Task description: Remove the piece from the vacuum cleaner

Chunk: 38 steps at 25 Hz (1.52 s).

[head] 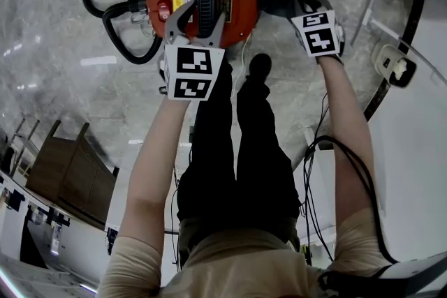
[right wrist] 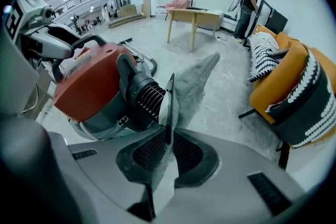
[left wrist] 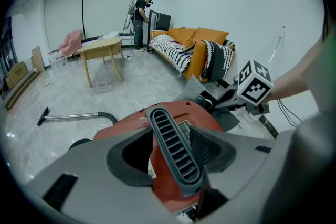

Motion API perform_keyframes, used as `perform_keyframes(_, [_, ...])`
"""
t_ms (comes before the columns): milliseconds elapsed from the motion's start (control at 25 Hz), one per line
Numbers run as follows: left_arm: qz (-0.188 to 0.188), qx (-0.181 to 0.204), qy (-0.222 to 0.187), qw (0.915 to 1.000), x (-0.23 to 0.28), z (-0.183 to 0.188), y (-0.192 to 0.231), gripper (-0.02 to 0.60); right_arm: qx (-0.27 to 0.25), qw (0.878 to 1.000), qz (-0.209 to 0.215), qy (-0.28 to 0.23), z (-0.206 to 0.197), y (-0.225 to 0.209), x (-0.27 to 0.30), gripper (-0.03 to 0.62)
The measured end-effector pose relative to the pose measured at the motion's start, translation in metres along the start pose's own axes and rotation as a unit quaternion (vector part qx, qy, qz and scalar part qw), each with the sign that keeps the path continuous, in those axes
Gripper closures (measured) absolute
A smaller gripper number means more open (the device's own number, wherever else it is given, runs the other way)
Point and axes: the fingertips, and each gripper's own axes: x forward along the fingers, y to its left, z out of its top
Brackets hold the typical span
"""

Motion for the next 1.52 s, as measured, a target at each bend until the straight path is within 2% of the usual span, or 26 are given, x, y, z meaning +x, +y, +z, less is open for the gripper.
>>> perform_keyframes(1240, [0.014, 0.003, 0.011, 0.9998, 0.002, -0.002, 0.0, 0.356, -0.007, 1.0, -0.007, 0.0, -0.002, -0.016, 0.008, 0.559])
perform_keyframes(1520, [0.015, 0.002, 0.008, 0.9999, 0.001, -0.002, -0.001, 0.356, 0.01, 0.999, -0.028, 0.019, -0.028, -0.032, 0.007, 0.562])
